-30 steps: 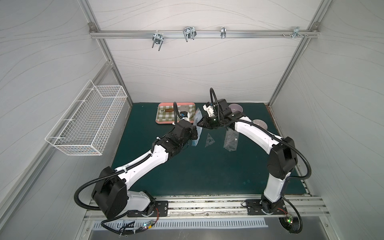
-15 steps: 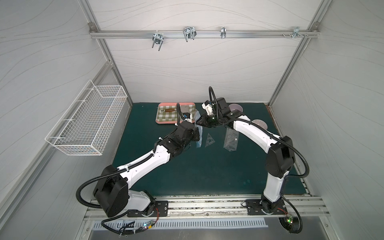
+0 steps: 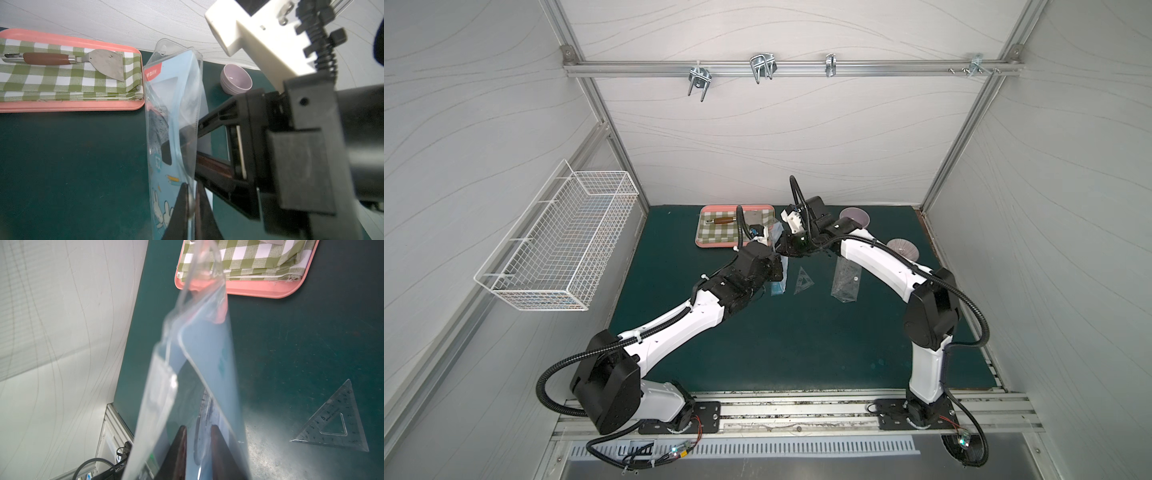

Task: Open the ruler set and take out the ruler
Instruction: Take out the ruler from the ruler set bag.

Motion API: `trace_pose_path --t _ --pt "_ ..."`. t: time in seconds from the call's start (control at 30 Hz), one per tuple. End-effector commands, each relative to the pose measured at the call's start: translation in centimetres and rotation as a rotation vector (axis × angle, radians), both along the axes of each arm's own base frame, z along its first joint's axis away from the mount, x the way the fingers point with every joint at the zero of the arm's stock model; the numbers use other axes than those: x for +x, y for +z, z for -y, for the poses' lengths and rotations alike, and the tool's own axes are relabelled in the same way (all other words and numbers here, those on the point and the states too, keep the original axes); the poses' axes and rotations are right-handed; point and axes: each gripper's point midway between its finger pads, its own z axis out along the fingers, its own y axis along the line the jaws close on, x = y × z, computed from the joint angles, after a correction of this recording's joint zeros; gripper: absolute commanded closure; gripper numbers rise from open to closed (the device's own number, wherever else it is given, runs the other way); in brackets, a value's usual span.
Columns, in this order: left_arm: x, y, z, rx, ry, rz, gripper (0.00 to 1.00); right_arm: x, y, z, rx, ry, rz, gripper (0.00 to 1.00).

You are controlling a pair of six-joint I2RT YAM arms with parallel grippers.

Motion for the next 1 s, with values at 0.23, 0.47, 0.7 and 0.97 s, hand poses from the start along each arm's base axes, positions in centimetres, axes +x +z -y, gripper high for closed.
trace_pose_path --t 0.23,0.47,0.7,0.97 --pt "1.0 2.5 0.7 -0.045 0.013 0.061 1.00 0.0 -0.6 0.6 -0.098 -0.010 0.042 0.90" --pt "1.4 2.1 0.9 -0.040 0.025 0.039 1.00 0.2 0.0 1.0 -0.135 -0.029 0.091 0.98" --pt "2.0 1.0 0.9 -0.017 0.049 0.007 1.00 0.5 1.7 1.9 -0.143 -0.062 0.150 0.99" --pt "3.5 -0.5 0.6 0.008 0.096 -0.017 1.00 0.0 3.7 3.1 -0.146 -0.078 0.191 0.99"
